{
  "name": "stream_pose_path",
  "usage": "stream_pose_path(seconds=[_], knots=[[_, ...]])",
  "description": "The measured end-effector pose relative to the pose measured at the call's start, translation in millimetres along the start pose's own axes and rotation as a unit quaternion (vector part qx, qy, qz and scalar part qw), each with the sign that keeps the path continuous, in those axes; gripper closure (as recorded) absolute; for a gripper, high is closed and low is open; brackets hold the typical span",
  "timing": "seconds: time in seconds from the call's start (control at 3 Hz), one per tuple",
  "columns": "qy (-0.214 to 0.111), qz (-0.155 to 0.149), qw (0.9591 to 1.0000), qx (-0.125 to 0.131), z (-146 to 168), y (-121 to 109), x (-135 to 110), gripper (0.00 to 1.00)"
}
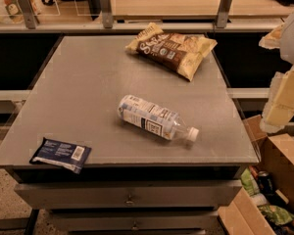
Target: Pick blue plastic bottle
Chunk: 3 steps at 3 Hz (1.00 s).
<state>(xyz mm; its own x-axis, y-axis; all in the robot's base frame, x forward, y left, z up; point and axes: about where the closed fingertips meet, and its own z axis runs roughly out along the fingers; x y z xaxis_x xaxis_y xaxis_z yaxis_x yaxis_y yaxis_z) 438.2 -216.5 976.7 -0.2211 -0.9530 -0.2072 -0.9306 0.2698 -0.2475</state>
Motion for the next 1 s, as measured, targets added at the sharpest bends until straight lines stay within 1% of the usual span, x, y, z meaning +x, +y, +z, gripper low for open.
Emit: stream_pose_path(seconds=[0.33,0.67,1.0], knots=[[-0.007,-0.004,1.0000,0.002,0,1,-7,0.00],[-0.026,-0.002,0.9996,-0.012,15,10,-38,0.00],[-0.036,0.002,0.9989,-0.030,34,23,-71,0.00]])
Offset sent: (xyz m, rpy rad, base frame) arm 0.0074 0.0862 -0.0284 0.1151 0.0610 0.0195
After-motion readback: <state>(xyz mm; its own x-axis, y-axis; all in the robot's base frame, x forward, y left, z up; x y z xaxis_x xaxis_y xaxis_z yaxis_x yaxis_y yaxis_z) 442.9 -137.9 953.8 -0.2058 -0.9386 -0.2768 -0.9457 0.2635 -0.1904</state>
